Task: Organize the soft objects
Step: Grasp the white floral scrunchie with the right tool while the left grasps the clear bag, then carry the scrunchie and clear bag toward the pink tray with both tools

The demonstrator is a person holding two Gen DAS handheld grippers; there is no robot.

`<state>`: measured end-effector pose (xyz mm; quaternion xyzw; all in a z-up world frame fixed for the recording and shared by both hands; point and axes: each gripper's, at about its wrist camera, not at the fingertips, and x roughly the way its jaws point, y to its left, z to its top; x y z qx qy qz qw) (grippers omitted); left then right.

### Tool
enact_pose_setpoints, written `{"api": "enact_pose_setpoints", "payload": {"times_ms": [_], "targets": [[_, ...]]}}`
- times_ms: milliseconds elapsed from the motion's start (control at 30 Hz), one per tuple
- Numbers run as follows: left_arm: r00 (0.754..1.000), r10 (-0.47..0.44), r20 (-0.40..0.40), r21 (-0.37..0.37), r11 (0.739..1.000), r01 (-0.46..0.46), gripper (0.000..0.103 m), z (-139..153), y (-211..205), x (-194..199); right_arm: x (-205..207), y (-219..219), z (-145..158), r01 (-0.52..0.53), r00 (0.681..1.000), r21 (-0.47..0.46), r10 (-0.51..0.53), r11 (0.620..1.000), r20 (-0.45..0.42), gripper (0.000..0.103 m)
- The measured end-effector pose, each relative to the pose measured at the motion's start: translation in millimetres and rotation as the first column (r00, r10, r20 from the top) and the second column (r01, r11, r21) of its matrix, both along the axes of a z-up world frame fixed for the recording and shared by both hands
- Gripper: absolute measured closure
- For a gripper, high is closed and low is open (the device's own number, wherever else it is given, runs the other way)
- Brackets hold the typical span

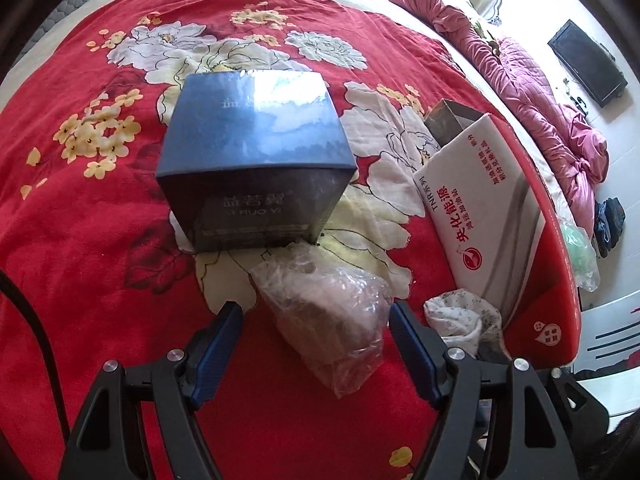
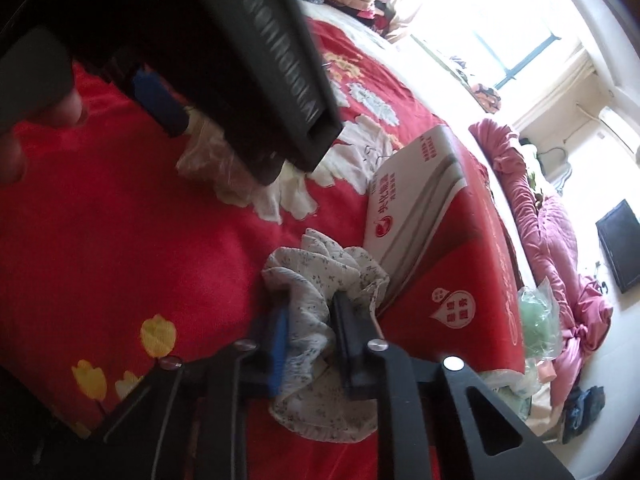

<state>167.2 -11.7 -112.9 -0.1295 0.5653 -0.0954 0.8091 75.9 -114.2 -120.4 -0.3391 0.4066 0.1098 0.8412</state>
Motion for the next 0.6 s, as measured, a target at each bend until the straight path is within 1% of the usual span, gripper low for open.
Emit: {"api": "enact_pose_setpoints", "payload": {"times_ms": [100,167,267,300,367,433,533,600], "targets": [[1.0,-0.001,-0.001,-0.011,1.0,0.001,0.029,-2,-1,1,3,-10,15,0.026,1.0,0.069,-0.027,0.997,0.013,0.091],[1.0,0.001,-0.009,-0.026,1.0,-0.002,0.029,-4,-1,3,7,-18,25,0.049,0.999,0.146,-0.05,0.988,0.0,0.092],[1.0,0.0,-0.006,-0.018,1.0,0.0,0.034,-5,-1,3,12,-26,35,0.069,0.998,0.216,-0.069,0.974,-0.007,0.093],[1.0,0.002,-0.003,-0.014,1.0,-0.002,0.038,-5,-1,4,13,-28,38,0.076,0.997,0.234,-0.075,0.969,-0.013,0.093],[1.0,-0.008,0.001,-0.011,1.0,0.008,0.042,-5,-2,3,17,-37,46,0.097,0.995,0.295,-0.093,0.951,-0.027,0.093],[1.0,-0.013,0.009,-0.014,1.0,0.013,0.046,-4,-3,3,15,-39,55,0.11,0.994,0.337,-0.106,0.935,-0.03,0.093],[1.0,-0.019,0.016,-0.034,0.999,0.019,0.047,-1,-4,-1,10,-46,71,0.121,0.992,0.405,-0.122,0.906,-0.024,0.093],[0.999,-0.018,0.047,-0.035,0.999,0.02,0.047,9,-4,-8,-1,-48,83,0.127,0.991,0.443,-0.136,0.887,-0.012,0.093]]}}
